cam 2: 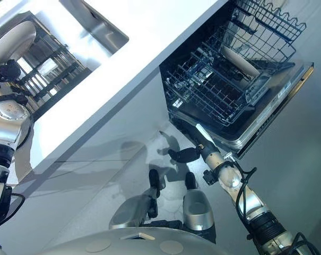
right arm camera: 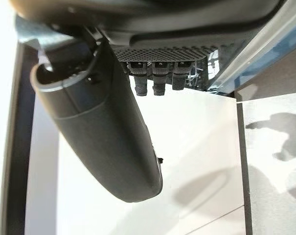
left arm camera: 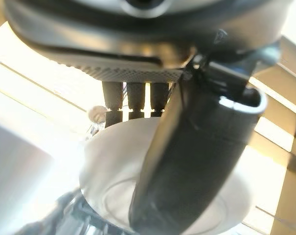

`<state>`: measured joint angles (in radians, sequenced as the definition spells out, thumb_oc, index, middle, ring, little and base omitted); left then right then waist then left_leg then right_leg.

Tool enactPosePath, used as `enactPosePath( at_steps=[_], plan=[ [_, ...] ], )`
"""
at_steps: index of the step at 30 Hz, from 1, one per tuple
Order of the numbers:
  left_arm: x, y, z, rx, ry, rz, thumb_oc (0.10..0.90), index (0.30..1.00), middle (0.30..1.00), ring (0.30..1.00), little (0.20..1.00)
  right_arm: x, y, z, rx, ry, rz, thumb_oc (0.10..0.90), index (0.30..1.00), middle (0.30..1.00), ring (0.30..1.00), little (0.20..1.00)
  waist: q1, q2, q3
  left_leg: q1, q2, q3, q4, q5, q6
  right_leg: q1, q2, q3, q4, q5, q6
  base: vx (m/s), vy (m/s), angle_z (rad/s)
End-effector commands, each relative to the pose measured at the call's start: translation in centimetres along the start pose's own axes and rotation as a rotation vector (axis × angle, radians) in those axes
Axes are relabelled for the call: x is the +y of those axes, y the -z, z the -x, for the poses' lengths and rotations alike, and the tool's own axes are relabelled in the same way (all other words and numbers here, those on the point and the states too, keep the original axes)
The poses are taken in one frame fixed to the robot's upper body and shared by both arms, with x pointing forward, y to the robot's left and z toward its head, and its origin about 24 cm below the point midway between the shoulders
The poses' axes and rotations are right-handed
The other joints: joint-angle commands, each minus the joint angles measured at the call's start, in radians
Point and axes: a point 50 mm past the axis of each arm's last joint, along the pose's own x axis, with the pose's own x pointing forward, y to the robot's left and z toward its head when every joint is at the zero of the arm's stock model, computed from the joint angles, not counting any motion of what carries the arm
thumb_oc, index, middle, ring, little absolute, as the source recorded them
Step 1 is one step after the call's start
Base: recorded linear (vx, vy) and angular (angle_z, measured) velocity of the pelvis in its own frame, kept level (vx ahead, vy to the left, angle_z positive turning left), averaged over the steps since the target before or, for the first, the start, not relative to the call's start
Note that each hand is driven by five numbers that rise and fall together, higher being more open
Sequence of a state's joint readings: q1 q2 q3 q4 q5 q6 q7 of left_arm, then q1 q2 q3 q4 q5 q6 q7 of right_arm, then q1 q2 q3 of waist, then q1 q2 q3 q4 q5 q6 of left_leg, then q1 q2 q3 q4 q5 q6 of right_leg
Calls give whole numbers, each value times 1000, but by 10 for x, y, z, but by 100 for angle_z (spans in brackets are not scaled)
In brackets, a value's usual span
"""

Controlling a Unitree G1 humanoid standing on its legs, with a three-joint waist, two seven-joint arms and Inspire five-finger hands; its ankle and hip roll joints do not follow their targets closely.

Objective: Pick up plates and place into dishwasher.

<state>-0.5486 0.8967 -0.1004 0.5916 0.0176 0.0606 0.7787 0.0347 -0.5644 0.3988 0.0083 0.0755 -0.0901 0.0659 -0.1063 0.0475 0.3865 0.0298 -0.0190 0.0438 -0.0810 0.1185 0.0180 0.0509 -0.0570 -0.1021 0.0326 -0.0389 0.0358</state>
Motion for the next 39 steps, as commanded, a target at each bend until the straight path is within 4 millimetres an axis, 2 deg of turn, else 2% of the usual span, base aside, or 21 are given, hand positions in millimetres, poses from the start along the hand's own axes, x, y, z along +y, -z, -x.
enactPosePath(
  at_steps=[1, 8, 14, 21, 26, 27, 29, 34, 39],
  plan=[
    [46, -8, -23, -170, -154, -53, 100, 300, 300, 300, 200, 14, -11, 10, -108, -39, -17, 800, 900, 900, 900, 900, 4, 17, -212, 25, -79, 14, 62, -168, -5, -70, -1, 17, 78, -28, 77, -2, -11, 8],
    [48, -18, -22, -256, -142, -38, 100, 300, 300, 300, 200, 16, -10, 12, -103, -43, -26, 800, 900, 900, 900, 900, 8, 14, -236, 51, -76, 7, 47, -170, -6, -45, 3, 12, 69, -33, 77, 0, -9, 4],
    [50, -39, -18, -371, -125, 38, 100, 300, 300, 300, 200, 10, -12, 12, -124, 18, -36, 800, 900, 900, 900, 900, 10, 9, -254, 69, -71, 7, 34, -173, -6, -27, 10, 15, 60, -38, 75, -35, -19, 0],
    [58, -73, -3, -528, -97, 195, 100, 300, 300, 300, 200, -18, -26, 12, -203, 213, -16, 800, 900, 900, 900, 900, 15, -1, -275, 89, -61, 12, 20, -170, -9, -11, 16, 16, 55, -37, 74, -53, -30, -1],
    [60, -98, 25, -648, 5, 308, 100, 300, 300, 300, 200, -57, -56, 13, -340, 400, 24, 800, 900, 900, 900, 900, 30, -7, -285, 102, -55, 6, 22, -177, -6, 1, 20, 18, 56, -43, 69, -22, -20, -1],
    [58, -105, 36, -684, 47, 331, 100, 300, 300, 300, 200, -69, -71, 15, -413, 463, 44, 800, 900, 900, 900, 900, 37, -11, -288, 104, -53, 3, 22, -179, -4, 5, 22, 16, 56, -44, 67, -30, -35, -1],
    [55, -111, 49, -712, 119, 373, 100, 300, 300, 300, 200, -82, -94, 20, -528, 518, 92, 800, 900, 900, 900, 900, 47, -11, -289, 98, -52, 0, 27, -172, -2, 4, 24, 15, 55, -34, 62, -67, -35, -2],
    [44, -121, 65, -747, 275, 445, 100, 300, 300, 300, 200, -90, -142, 28, -743, 501, 310, 800, 900, 900, 900, 900, 71, -18, -293, 98, -54, -13, 30, -169, -3, 15, 22, 4, 51, -32, 62, -49, -31, -2],
    [36, -131, 75, -770, 411, 489, 100, 300, 300, 300, 200, -83, -165, 25, -803, 334, 435, 800, 900, 900, 900, 900, 85, -27, -303, 91, -55, -22, 28, -158, -5, 20, 21, -5, 43, -26, 61, -45, -40, 4]
  ],
)
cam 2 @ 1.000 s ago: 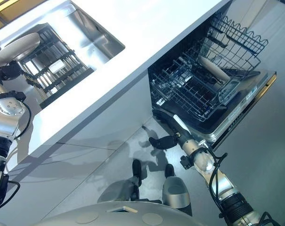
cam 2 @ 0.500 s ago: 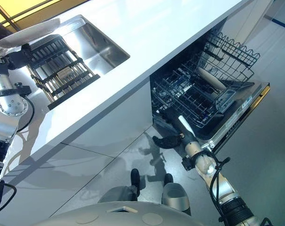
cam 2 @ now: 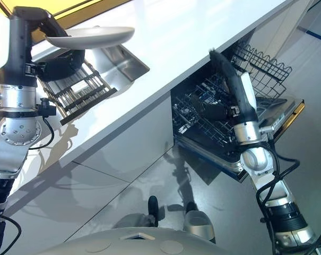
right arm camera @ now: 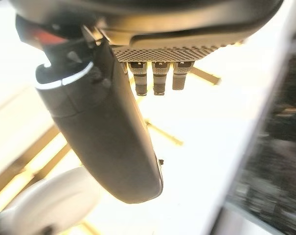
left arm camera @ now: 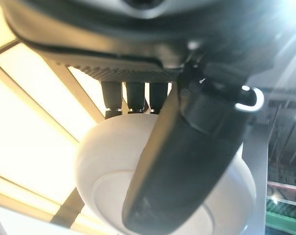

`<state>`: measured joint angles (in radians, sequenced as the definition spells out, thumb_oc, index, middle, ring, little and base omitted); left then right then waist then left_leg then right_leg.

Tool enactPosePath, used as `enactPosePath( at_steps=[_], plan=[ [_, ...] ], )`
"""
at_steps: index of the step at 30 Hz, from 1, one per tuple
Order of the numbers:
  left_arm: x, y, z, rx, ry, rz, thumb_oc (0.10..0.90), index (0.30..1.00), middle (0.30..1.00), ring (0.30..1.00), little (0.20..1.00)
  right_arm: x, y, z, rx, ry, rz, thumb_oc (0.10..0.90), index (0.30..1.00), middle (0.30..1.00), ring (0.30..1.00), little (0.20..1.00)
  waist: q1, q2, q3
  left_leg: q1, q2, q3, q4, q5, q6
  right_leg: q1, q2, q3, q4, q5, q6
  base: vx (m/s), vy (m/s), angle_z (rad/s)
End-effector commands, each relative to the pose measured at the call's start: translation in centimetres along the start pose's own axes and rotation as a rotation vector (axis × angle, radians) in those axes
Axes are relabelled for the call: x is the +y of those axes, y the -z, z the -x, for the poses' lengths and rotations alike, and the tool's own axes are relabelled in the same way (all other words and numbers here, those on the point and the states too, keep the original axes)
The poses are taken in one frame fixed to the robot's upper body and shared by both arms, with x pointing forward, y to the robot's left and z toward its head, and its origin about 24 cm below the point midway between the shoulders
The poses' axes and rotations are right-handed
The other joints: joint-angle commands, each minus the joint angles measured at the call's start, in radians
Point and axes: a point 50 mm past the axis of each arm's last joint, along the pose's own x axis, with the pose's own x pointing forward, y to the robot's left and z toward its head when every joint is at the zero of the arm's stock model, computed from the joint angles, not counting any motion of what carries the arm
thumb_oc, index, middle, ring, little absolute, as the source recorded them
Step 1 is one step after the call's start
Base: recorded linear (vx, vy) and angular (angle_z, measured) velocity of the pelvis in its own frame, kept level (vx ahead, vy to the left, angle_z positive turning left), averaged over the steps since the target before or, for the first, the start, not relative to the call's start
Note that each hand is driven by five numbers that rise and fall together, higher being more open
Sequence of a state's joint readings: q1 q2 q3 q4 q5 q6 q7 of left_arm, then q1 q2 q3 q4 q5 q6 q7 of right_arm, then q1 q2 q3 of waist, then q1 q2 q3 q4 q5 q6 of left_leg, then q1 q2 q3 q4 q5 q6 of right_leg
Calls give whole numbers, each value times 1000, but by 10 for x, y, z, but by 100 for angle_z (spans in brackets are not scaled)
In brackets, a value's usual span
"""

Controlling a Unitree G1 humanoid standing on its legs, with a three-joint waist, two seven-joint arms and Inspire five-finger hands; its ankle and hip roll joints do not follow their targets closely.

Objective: Pick up plates and place into dishwasher.

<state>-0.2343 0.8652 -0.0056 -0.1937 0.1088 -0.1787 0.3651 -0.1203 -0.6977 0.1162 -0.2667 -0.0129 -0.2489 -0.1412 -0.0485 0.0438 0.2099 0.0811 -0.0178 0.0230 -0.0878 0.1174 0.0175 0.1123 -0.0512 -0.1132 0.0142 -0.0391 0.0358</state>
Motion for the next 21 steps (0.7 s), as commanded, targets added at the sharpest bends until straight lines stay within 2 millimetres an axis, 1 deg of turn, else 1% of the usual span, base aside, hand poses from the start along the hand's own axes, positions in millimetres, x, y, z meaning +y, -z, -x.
enactPosePath(
  at_steps=[1, 3, 6, 10, 15, 19, 21],
  plan=[
    [9, -21, -19, -115, -37, 96, 100, 300, 300, 300, 200, 1, -45, -19, -277, -117, 22, 800, 900, 900, 900, 900, 30, -25, -128, 38, -56, -2, 35, -155, -4, -41, 14, 4, 60, -25, 60, -48, -39, 5],
    [0, -25, -22, -121, 10, 135, 100, 300, 300, 300, 200, 9, -48, -27, -288, -168, 19, 800, 900, 900, 900, 900, 37, -28, -130, 38, -57, -6, 34, -152, -4, -37, 15, -4, 58, -23, 56, -48, -45, 5],
    [-7, -27, -23, -121, 44, 163, 100, 300, 300, 300, 200, 13, -50, -33, -300, -159, 13, 800, 900, 900, 900, 900, 41, -29, -131, 41, -57, -8, 29, -150, -5, -33, 15, -9, 54, -21, 55, -19, -26, 7],
    [-19, -29, -21, -108, 105, 222, 100, 300, 300, 300, 200, 18, -59, -38, -353, -139, 0, 800, 900, 900, 900, 900, 44, -29, -133, 44, -59, -5, 26, -149, -5, -26, 14, -12, 42, -15, 55, -16, -20, 6],
    [-25, -34, -20, -123, 149, 271, 100, 300, 300, 300, 200, 24, -67, -42, -386, -156, -10, 800, 900, 900, 900, 900, 50, -28, -140, 43, -59, -1, 22, -146, -5, -25, 14, -12, 31, -8, 56, 0, 0, 0],
    [-30, -38, -19, -119, 177, 337, 100, 300, 300, 300, 200, 24, -71, -44, -400, -121, -21, 800, 900, 900, 900, 900, 53, -30, -142, 42, -58, -1, 22, -146, -6, -22, 14, -15, 27, -5, 55, 0, 0, 0],
    [-35, -40, -17, -116, 197, 363, 100, 300, 300, 300, 200, 25, -74, -45, -415, -91, -30, 800, 900, 900, 900, 900, 55, -31, -143, 42, -58, -2, 23, -146, -6, -21, 14, -15, 24, -3, 55, 4, -9, 2]
  ],
)
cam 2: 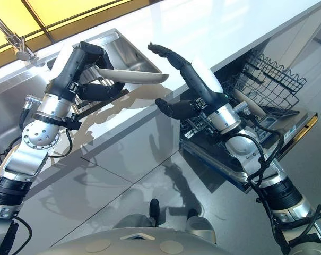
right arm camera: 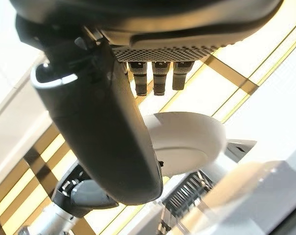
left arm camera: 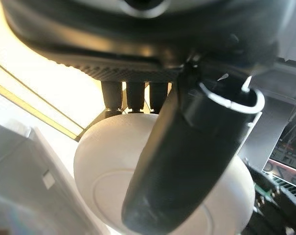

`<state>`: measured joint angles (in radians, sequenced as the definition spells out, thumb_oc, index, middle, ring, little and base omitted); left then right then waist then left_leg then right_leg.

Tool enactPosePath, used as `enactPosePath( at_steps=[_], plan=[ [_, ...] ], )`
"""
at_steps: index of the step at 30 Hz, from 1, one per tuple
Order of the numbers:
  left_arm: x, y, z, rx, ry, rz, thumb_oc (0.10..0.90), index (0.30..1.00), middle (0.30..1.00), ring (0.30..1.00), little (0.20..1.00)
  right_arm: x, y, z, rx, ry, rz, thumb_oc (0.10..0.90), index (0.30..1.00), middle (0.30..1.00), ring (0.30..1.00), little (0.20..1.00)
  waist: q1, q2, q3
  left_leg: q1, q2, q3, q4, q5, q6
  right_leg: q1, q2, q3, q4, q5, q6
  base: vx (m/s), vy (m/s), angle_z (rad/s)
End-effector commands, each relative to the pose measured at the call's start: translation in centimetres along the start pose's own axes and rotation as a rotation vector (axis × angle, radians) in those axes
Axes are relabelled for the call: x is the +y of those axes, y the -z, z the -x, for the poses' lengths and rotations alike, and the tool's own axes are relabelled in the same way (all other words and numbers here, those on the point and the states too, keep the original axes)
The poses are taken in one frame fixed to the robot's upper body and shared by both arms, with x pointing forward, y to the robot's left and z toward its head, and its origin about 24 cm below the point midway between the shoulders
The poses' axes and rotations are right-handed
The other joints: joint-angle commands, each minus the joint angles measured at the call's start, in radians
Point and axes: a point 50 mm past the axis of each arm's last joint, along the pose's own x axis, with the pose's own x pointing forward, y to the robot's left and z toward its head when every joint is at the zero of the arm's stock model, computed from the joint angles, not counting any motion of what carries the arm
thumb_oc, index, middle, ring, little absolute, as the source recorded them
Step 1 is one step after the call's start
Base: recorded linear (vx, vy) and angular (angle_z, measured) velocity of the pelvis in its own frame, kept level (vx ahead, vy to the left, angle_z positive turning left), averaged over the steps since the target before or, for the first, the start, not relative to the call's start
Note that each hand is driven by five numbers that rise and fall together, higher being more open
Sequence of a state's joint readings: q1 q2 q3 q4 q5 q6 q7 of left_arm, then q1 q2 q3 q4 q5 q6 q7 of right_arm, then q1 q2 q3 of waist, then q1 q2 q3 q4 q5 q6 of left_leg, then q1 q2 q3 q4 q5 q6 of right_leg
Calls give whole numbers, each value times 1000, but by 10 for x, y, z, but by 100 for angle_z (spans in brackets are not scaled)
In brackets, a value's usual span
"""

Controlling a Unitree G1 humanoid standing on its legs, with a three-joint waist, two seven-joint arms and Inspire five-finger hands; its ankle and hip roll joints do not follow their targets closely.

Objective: Pick up plates and place into dishwasher.

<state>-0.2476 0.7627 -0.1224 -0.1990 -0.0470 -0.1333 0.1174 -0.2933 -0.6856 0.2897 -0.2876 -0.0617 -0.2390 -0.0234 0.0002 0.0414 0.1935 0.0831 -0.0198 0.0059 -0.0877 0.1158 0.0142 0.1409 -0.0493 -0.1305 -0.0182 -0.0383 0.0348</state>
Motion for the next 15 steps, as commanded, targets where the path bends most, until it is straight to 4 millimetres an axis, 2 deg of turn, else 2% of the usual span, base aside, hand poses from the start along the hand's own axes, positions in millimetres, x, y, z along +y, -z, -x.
enactPosePath(
  at_steps=[1, 8, 9, 10, 11, 15],
  plan=[
    [8, -41, -21, -222, -50, 73, 100, 300, 300, 300, 200, -12, -42, -23, -249, 137, 7, 800, 900, 900, 900, 900, 7, -29, -126, 40, -57, 16, 23, -145, -2, -50, 13, 3, 54, -2, 56, 5, -17, 4],
    [-6, -44, -20, -227, 27, 114, 100, 300, 300, 300, 200, -5, -43, -31, -213, 31, -46, 800, 900, 900, 900, 900, 14, -34, -131, 36, -61, 18, 23, -144, -3, -48, 11, 3, 39, 7, 57, 0, -2, 1],
    [-6, -45, -20, -230, 33, 118, 100, 300, 300, 300, 200, -4, -41, -31, -202, 14, -57, 712, 825, 825, 825, 812, 15, -35, -132, 36, -61, 18, 22, -143, -3, -48, 11, 3, 37, 8, 58, 0, 0, 0],
    [-6, -45, -20, -235, 39, 120, 100, 300, 300, 300, 200, -4, -39, -31, -187, 4, -65, 196, 382, 382, 382, 296, 15, -37, -133, 35, -61, 18, 21, -143, -3, -48, 11, 2, 35, 8, 57, 0, 0, 0],
    [-7, -46, -19, -240, 46, 124, 100, 300, 300, 300, 200, -4, -37, -31, -176, -2, -65, 100, 300, 300, 300, 200, 15, -38, -133, 35, -61, 17, 21, -143, -3, -48, 11, 2, 35, 8, 57, 0, 0, 0],
    [-6, -52, -14, -284, 51, 124, 100, 300, 300, 300, 200, -1, -30, -27, -131, -3, -60, 100, 300, 300, 300, 200, 17, -40, -134, 33, -62, 16, 19, -141, 0, -50, 12, 1, 36, 9, 55, 0, 0, 0]
  ],
)
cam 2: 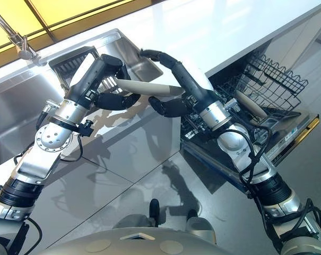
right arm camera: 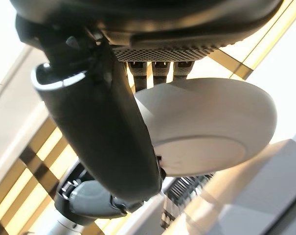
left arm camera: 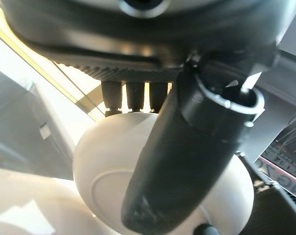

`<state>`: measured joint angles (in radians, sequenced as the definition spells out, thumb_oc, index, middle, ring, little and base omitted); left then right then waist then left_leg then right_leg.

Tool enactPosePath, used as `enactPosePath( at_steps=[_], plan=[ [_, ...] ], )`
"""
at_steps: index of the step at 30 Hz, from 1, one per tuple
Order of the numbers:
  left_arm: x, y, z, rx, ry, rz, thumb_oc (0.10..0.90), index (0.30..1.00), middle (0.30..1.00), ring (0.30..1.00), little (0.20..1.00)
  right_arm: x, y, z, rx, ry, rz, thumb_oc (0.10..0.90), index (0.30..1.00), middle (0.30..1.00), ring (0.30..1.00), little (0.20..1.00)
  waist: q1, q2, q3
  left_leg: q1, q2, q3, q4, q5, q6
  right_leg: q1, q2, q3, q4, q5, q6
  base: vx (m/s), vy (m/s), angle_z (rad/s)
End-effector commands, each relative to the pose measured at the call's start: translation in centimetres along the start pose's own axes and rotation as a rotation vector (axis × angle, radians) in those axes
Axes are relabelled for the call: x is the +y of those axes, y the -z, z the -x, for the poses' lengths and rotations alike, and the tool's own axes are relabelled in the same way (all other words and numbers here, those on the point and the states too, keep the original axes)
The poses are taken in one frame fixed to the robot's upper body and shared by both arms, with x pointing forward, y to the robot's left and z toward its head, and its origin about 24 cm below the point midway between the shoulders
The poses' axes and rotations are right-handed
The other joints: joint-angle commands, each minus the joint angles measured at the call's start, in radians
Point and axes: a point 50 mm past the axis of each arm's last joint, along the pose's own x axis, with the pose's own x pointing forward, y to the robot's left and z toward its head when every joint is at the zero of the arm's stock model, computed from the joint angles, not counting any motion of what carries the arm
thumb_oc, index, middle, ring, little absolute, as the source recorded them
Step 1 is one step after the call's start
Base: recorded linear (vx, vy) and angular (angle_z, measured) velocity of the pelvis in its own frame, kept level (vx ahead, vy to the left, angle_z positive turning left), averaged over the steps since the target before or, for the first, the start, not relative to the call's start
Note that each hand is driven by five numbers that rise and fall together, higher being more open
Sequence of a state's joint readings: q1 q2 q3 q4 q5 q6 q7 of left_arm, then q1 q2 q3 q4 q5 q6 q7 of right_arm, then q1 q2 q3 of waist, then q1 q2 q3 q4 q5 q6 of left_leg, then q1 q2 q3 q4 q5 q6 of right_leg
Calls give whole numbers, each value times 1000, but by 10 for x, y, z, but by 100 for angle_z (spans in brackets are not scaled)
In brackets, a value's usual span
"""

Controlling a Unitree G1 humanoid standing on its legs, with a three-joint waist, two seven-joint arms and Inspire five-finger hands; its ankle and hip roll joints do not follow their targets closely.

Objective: Pick up plates and place into dishwasher.

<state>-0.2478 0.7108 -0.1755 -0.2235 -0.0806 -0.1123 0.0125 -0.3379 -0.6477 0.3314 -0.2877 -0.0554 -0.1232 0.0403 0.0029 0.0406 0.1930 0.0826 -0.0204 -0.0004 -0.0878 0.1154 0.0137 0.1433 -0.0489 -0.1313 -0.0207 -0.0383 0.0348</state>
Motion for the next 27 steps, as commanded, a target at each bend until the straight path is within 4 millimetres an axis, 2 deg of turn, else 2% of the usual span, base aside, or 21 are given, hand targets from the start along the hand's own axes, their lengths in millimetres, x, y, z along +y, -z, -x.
enactPosePath(
  at_steps=[1, 6, 13, 14, 15, 21, 27],
  plan=[
    [16, -51, -13, -302, -70, 0, 100, 300, 300, 300, 200, -11, -33, -13, -188, 63, -15, 100, 300, 300, 300, 200, 15, -39, -134, 32, -61, 22, 19, -140, 0, -54, 11, 0, 39, 10, 55, 0, 0, 0],
    [19, -59, -11, -341, -87, -11, 100, 300, 300, 300, 200, -10, -30, -12, -176, 75, 0, 100, 300, 300, 300, 200, 16, -39, -134, 33, -62, 21, 16, -140, 2, -55, 11, 1, 41, 9, 55, 3, 1, 2],
    [24, -57, -9, -339, -135, -18, 100, 300, 300, 300, 200, -14, -29, -10, -171, 112, 24, 100, 300, 300, 300, 200, 16, -39, -135, 33, -63, 18, 13, -140, 2, -57, 11, 2, 40, 12, 57, 0, 0, 0],
    [24, -56, -8, -331, -148, -20, 545, 681, 681, 681, 645, -16, -29, -10, -171, 117, 25, 100, 300, 300, 300, 200, 17, -39, -135, 33, -63, 18, 13, -139, 2, -57, 11, 1, 39, 13, 57, 0, 0, 0],
    [25, -55, -8, -324, -153, -20, 800, 900, 900, 900, 900, -16, -29, -10, -171, 121, 28, 100, 300, 300, 300, 200, 17, -39, -135, 32, -63, 17, 13, -139, 2, -58, 12, 1, 38, 13, 57, 0, 0, 0],
    [30, -45, -5, -263, -186, -44, 800, 900, 900, 900, 900, -26, -30, -7, -192, 194, 46, 100, 300, 300, 300, 200, 20, -40, -135, 33, -64, 16, 13, -139, 1, -54, 13, 2, 28, 19, 58, 0, 0, 0],
    [45, -10, 4, -54, -270, -54, 800, 900, 900, 900, 900, -50, -31, 2, -229, 356, 122, 100, 300, 300, 300, 200, 17, -37, -136, 35, -63, 22, 14, -141, 0, -51, 14, 5, 20, 22, 58, 0, 0, 0]
  ],
)
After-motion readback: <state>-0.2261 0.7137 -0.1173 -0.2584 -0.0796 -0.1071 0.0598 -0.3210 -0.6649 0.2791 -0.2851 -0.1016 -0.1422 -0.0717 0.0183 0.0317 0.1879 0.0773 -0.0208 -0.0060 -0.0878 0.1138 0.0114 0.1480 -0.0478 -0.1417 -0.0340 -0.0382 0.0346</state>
